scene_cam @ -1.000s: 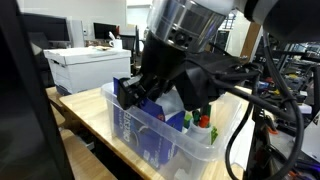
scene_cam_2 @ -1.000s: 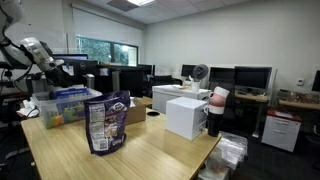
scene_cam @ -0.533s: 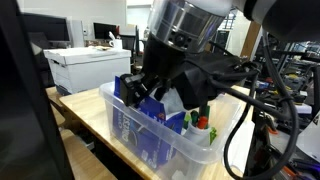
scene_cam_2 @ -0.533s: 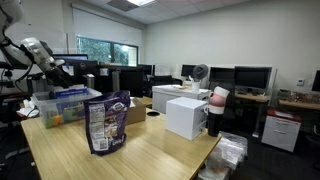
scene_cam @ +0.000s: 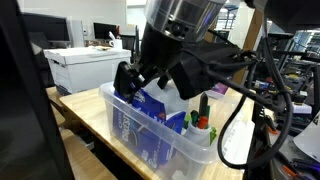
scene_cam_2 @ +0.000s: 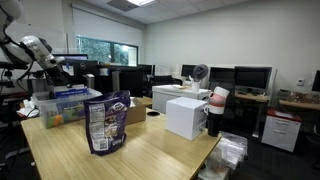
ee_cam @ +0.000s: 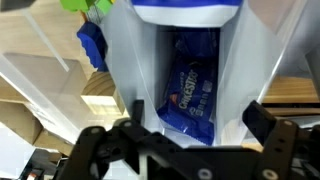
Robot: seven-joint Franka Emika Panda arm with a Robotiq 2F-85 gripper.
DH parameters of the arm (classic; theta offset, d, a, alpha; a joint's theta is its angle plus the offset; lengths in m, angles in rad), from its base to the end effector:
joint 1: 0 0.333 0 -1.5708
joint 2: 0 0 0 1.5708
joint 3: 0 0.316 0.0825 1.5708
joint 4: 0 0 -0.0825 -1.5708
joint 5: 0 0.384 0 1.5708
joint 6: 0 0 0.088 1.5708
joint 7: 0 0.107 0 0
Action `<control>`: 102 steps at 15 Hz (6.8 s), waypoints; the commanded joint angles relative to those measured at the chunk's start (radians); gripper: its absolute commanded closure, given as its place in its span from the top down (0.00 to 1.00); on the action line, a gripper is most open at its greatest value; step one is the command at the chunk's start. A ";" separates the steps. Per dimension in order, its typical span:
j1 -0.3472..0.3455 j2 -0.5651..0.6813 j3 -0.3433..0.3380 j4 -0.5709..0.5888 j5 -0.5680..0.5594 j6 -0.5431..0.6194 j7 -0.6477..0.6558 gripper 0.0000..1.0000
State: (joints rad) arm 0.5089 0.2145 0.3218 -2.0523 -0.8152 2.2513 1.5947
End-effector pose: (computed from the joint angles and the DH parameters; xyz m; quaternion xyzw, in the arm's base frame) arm 0.4145 0.4166 0.3446 0.9539 -0.1171 0.2607 0.0919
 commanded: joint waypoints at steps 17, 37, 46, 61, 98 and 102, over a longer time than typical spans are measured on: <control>-0.035 -0.071 0.031 0.020 -0.001 0.043 -0.112 0.45; -0.112 -0.061 0.004 -0.128 0.444 0.340 -0.471 0.00; -0.150 -0.060 0.016 -0.182 0.847 0.443 -0.790 0.02; -0.148 -0.086 -0.007 -0.194 1.019 0.419 -0.968 0.65; -0.156 -0.120 0.020 -0.202 1.282 0.415 -1.170 0.02; -0.161 -0.119 0.020 -0.220 1.322 0.416 -1.187 0.02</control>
State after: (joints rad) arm 0.3678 0.1145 0.3290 -2.2355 0.4463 2.6730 0.4630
